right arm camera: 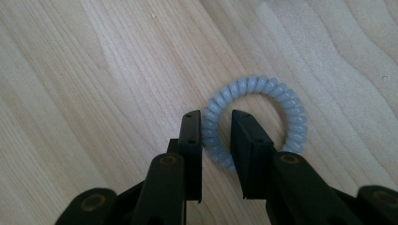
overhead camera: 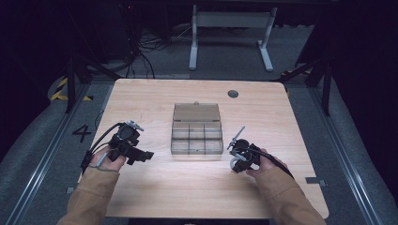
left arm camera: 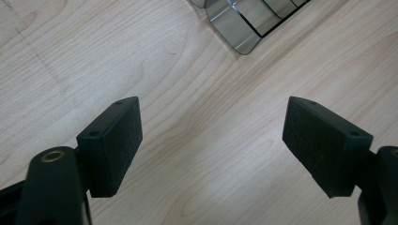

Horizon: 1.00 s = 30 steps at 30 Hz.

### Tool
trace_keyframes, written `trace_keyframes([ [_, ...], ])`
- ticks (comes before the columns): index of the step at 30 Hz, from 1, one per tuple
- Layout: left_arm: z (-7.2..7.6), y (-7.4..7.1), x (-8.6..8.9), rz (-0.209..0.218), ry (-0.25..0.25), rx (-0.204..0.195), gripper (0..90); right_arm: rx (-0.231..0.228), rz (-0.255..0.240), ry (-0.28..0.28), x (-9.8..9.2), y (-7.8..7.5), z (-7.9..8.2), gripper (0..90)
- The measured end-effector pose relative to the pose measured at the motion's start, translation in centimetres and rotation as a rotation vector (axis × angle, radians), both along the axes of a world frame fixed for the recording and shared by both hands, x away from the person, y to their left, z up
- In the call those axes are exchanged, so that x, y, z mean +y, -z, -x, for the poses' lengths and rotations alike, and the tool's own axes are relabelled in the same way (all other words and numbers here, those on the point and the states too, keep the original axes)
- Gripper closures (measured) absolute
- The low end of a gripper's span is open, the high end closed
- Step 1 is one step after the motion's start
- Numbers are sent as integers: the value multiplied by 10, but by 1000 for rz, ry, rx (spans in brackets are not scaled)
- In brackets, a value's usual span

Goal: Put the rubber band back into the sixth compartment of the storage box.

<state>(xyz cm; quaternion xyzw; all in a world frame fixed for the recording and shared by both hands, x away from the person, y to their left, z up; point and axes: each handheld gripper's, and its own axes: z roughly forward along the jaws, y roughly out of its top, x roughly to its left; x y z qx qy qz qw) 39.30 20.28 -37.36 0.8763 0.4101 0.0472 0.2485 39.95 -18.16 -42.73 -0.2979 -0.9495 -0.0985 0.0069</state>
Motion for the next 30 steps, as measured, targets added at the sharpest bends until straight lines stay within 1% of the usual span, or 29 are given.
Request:
trace_keyframes([
  [2, 0, 0, 0, -3, -1, -2, 207, -4, 2, -1, 1, 0, 0, 743],
  [4, 0, 1, 0, -15, -6, -2, 205, -9, 1, -5, 2, 0, 1, 760],
  [7, 0, 1, -1, -14, -5, -3, 206, -9, 11, -10, 3, 0, 1, 792],
  [8, 0, 1, -1, -13, -4, -3, 206, -12, 20, -14, 3, 0, 2, 801],
  [10, 0, 1, -1, -15, -3, -5, 206, -20, 22, -14, 4, 0, 2, 810],
  [24, 0, 1, -1, -12, -2, 1, 207, -13, 16, -12, 4, 0, 2, 815],
  [30, 0, 2, -1, -17, 3, 7, 208, -1, -4, -12, 4, -3, 2, 815],
])
